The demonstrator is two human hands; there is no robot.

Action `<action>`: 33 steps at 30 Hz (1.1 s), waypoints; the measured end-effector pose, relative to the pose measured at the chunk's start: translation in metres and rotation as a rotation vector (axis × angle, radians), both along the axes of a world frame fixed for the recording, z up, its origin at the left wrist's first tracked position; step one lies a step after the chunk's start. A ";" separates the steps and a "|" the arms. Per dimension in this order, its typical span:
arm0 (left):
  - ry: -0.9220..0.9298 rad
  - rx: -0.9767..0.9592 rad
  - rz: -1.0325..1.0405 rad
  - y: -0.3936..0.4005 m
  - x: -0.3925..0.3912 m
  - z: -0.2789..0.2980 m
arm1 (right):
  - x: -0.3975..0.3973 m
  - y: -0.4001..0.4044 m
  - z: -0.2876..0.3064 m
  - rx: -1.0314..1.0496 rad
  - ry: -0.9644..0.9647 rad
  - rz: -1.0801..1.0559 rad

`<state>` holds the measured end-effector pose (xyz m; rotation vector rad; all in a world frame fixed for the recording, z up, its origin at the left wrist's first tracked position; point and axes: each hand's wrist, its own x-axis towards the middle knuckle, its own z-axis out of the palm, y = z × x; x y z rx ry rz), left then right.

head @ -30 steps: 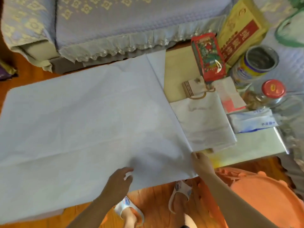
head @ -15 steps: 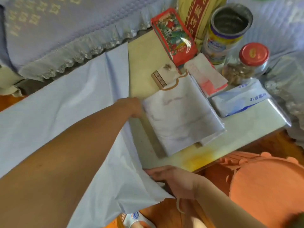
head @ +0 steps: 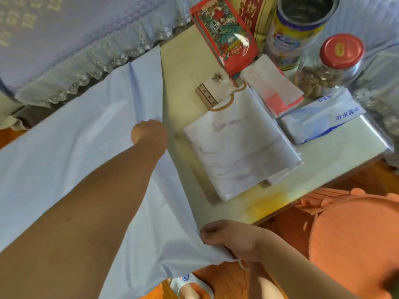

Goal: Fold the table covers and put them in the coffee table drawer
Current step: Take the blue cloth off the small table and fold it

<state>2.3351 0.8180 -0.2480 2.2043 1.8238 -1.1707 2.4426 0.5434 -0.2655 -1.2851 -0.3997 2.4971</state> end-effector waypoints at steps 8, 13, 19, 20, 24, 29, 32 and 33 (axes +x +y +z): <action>-0.709 -0.092 0.760 0.052 0.052 0.070 | 0.077 -0.014 0.037 0.331 -0.504 -0.367; -1.033 -0.025 0.864 0.069 0.101 0.072 | 0.105 -0.001 0.069 0.578 -0.835 -0.282; -1.126 -0.269 0.638 0.045 0.109 0.011 | 0.140 0.004 0.019 0.410 -1.106 -0.258; -1.054 -0.389 0.546 0.029 0.105 0.002 | 0.141 0.000 0.003 0.330 -1.115 -0.215; -0.791 -0.209 0.013 -0.029 0.074 -0.044 | 0.142 -0.017 -0.024 0.224 -1.051 -0.229; -0.705 0.068 0.084 -0.116 0.022 -0.058 | 0.147 -0.025 -0.026 0.276 -0.894 -0.151; -0.630 0.152 0.217 -0.183 -0.010 -0.056 | 0.150 -0.019 -0.025 0.351 -0.860 -0.063; -0.612 0.170 0.257 -0.204 -0.022 -0.055 | 0.152 -0.018 -0.025 0.376 -0.883 -0.040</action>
